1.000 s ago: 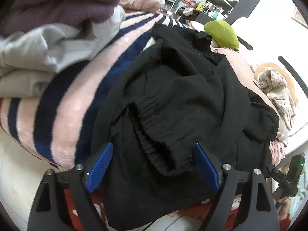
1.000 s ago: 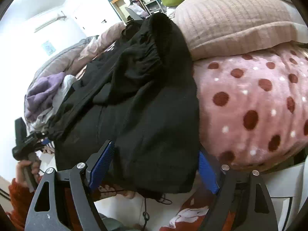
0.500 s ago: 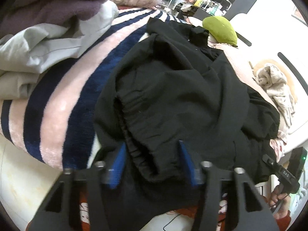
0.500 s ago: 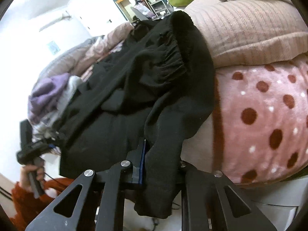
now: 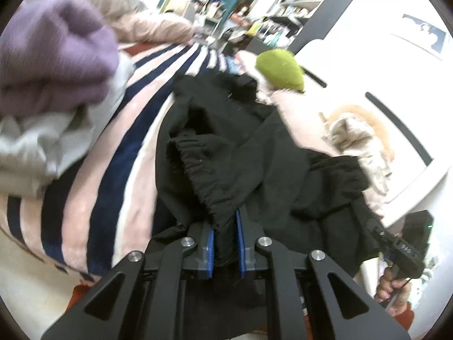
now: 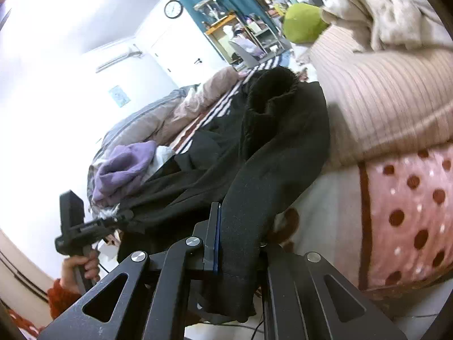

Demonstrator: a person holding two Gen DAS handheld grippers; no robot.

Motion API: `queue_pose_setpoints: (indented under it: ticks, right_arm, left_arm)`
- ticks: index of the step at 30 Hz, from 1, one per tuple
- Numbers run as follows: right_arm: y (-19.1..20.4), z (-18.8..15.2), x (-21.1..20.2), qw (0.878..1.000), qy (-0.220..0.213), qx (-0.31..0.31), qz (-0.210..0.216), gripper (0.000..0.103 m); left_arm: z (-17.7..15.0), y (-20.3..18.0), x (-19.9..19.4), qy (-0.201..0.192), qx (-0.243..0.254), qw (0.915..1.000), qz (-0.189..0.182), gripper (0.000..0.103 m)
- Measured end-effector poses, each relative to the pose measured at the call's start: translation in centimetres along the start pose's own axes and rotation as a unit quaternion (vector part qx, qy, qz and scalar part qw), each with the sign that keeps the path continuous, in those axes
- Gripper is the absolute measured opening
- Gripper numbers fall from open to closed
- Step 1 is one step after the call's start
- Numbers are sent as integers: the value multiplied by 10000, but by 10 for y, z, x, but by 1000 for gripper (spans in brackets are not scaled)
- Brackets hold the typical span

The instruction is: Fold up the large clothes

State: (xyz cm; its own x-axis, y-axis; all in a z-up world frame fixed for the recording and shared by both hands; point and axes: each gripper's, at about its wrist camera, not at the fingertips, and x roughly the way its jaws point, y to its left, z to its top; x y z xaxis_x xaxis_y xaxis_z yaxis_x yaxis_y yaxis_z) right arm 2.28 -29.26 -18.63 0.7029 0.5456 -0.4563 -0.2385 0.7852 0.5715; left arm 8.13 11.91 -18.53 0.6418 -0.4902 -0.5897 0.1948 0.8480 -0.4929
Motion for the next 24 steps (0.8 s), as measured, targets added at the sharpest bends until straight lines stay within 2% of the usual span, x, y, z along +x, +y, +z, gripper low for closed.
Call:
queue_pose_setpoints:
  ticks: [2,6,9,11,14,16,18,20,22,24]
  right_arm:
    - [7,5,-2,9997,-80,79,239,2]
    - [20,11,-15,9986,-258,-49,449,2]
    - [30,13,-12,9992,-176,-299,197,1]
    - [24,13,-6,9998,-12,-215,32,1]
    - [3,6,6,9995,211,11,-253,2]
    - [-9,-2,10,9987,299,173,-378,2]
    - [-19,-10,10,9978,372,283,-466,2]
    - [-26,-14,9,9973,413,329,-512,2]
    - [-31,-18,8,9967,464,369,-547,4]
    - [-39,-20,10,9960,556,391,-584,6]
  left_arm:
    - [6,-7,-11,-87,74,9997,-208,8]
    - [18,-19,-35,-387,179,9977,-534,6]
    - [25,-27,-45,-451,434,9976,-294,6]
    - [28,-24,-36,-315,528,9981,-46,7]
    - [22,-2,-8,23,376,9988,307,12]
    - [14,17,8,224,168,9986,439,24]
    - [4,38,20,376,-69,9977,569,52]
    - [-8,55,29,477,-271,9951,818,70]
    - [-17,67,35,601,-360,9918,1069,74]
    - [-25,78,43,780,-477,9899,1088,75]
